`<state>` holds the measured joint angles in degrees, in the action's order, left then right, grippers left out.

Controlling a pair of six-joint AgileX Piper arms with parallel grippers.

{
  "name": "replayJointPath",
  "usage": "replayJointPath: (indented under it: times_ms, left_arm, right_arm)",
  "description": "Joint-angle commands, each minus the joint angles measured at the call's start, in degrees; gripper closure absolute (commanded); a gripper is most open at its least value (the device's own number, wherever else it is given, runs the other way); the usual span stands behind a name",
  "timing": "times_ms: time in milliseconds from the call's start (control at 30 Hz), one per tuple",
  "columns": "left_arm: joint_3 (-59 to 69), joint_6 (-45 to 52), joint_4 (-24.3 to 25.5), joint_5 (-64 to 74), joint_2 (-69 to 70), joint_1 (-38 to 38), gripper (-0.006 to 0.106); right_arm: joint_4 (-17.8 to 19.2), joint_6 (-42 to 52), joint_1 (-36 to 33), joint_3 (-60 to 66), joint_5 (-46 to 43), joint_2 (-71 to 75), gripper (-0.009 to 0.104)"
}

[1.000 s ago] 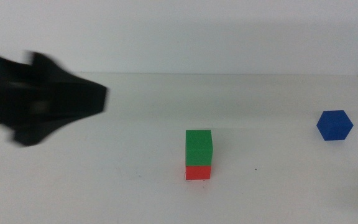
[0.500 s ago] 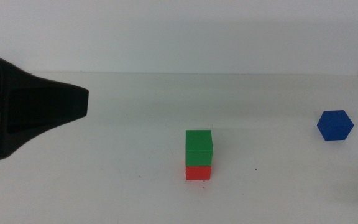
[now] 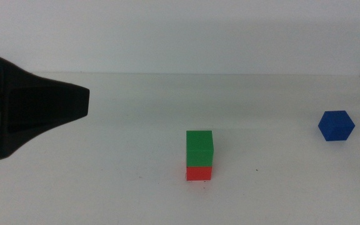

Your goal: Stack red cubes first, then green, then blue cubes in a specific spot.

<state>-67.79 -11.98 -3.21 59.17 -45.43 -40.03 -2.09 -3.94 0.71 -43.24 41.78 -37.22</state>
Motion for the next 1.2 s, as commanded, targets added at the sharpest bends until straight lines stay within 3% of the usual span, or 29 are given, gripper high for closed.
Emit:
replayJointPath:
  times_ms: [0, 167, 233, 367, 467, 767, 1167]
  left_arm:
    - [0.14, 0.0, -0.21, -0.82, 0.09, -0.13, 0.007]
    - [0.14, 0.0, -0.21, -0.79, 0.09, -0.13, 0.007]
    - [0.14, 0.0, -0.21, -0.79, 0.09, -0.13, 0.007]
    - [0.14, 0.0, -0.21, -0.79, 0.09, -0.13, 0.007]
    - [0.14, 0.0, -0.21, -0.79, 0.09, -0.13, 0.007]
    - [0.14, 0.0, -0.21, -0.79, 0.09, -0.13, 0.007]
    - [0.14, 0.0, 0.77, -0.79, 0.09, -0.13, 0.007]
  right_arm:
    - [-1.33, -1.02, 0.39, -3.88, 1.99, -4.7, 0.009]
    - [-7.68, 0.0, 0.39, -5.07, -3.04, -12.14, 0.009]
    - [-8.24, 3.94, 0.39, -5.35, -2.81, -15.09, 0.009]
    - [-4.75, 6.57, 0.39, -8.51, -1.68, -23.96, 0.009]
    - [-2.01, 6.68, 0.39, -15.38, 3.88, -33.64, 0.009]
    - [-1.46, 12.58, 2.18, -38.22, 15.42, -61.53, 0.009]
    - [0.29, 11.98, 3.9, -46.48, 12.14, -76.44, 0.009]
